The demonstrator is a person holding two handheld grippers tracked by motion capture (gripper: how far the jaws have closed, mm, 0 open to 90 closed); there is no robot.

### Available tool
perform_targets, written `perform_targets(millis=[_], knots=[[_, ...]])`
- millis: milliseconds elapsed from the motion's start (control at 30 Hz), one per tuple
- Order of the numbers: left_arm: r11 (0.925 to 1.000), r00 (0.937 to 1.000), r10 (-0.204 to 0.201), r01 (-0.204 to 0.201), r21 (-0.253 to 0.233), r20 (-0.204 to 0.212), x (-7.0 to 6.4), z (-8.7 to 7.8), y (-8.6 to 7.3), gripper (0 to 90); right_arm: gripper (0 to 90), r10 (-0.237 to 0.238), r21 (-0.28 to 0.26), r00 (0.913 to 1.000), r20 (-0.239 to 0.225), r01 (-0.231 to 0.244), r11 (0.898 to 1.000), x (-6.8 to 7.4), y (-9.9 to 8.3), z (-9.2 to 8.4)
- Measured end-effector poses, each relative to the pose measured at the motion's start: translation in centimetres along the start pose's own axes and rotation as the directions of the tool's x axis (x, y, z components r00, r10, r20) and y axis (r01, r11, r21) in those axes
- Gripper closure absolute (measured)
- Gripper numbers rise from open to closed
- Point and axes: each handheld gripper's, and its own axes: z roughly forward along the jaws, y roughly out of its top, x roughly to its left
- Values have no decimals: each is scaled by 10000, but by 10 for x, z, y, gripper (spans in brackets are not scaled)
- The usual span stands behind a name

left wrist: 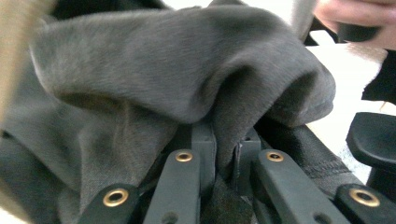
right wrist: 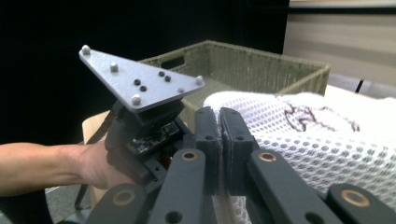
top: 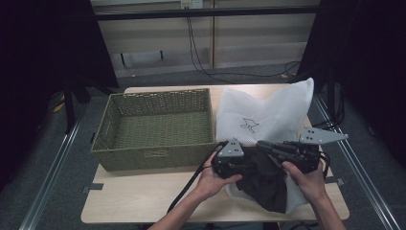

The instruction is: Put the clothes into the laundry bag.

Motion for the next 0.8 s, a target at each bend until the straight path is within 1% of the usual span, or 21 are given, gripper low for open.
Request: perform_targets(millis=[33, 67, 100, 167, 200, 233, 267, 300, 333, 367, 400, 433, 467, 533, 567, 700, 733, 767, 800], knots=[[9999, 9998, 107, -106, 71, -187, -1, 4, -3, 829, 876, 119, 32, 9999, -32, -119, 9999, -1, -6, 0], [10000, 9997, 74, -73, 49, -227, 0, 7, -5, 828, 876, 271, 117, 9996, -65, -270, 9996, -2, -13, -2], [9995, 9993, 148, -138, 284, -350, 1, 11, -8, 827, 877, 285, 123, 9996, -62, -284, 9995, -3, -17, -3], [9984, 9989, 22, 4, 569, -459, 5, 21, -16, 820, 876, 423, 216, 9991, -55, -422, 9989, -3, -24, -5], [9983, 9992, -71, 93, 570, -381, 7, 24, -20, 817, 876, 441, 334, 9990, -45, -439, 9985, -2, -27, -5], [9982, 9989, -151, 176, 570, -453, 9, 26, -22, 815, 876, 431, 487, 9991, 34, -432, 9979, -1, -29, -6], [9982, 9987, -274, 296, 529, -429, 10, 27, -24, 814, 876, 492, 630, 9988, 19, -492, 9968, 0, -33, -6], [9985, 9987, -291, 310, 458, -428, 11, 28, -26, 810, 875, 518, 751, 9986, 61, -521, 9958, 1, -37, -6], [9982, 9983, -386, 406, 446, -443, 11, 30, -27, 807, 875, 609, 841, 9981, 66, -612, 9946, 1, -41, -6], [9976, 9982, -418, 441, 525, -440, 12, 31, -28, 803, 875, 686, 952, 9976, 78, -690, 9931, 0, -46, -7], [9978, 9983, -439, 458, 489, -391, 13, 32, -29, 796, 875, 825, 995, 9965, 94, -831, 9916, -1, -51, -6], [9969, 9981, -523, 541, 568, -321, 14, 32, -30, 782, 875, 970, 1057, 9952, 136, -979, 9896, -1, -56, -6], [9959, 9974, -685, 698, 577, -244, 14, 32, -32, 773, 875, 1009, 1161, 9948, 163, -1021, 9880, -2, -61, -5], [9955, 9975, -679, 689, 657, -177, 15, 30, -33, 748, 875, 1164, 1332, 9929, 239, -1186, 9840, -3, -71, -4], [9948, 9969, -776, 782, 659, -107, 15, 29, -33, 730, 875, 1150, 1463, 9930, 276, -1178, 9822, -5, -75, -4], [9946, 9977, -674, 677, 785, -71, 13, 20, -35, 650, 875, 1024, 1842, 9923, 695, -1136, 9763, -9, -84, -3], [9948, 9976, -682, 687, 753, -99, 11, 16, -36, 627, 875, 908, 1961, 9924, 833, -1057, 9749, -9, -86, -3], [9946, 9980, -630, 631, 828, -40, 12, 12, -36, 600, 875, 706, 2137, 9921, 1041, -917, 9726, -10, -87, -3], [9948, 9977, -671, 667, 767, 14, 12, 7, -37, 588, 875, 671, 2242, 9912, 1140, -915, 9702, -11, -90, -3]])
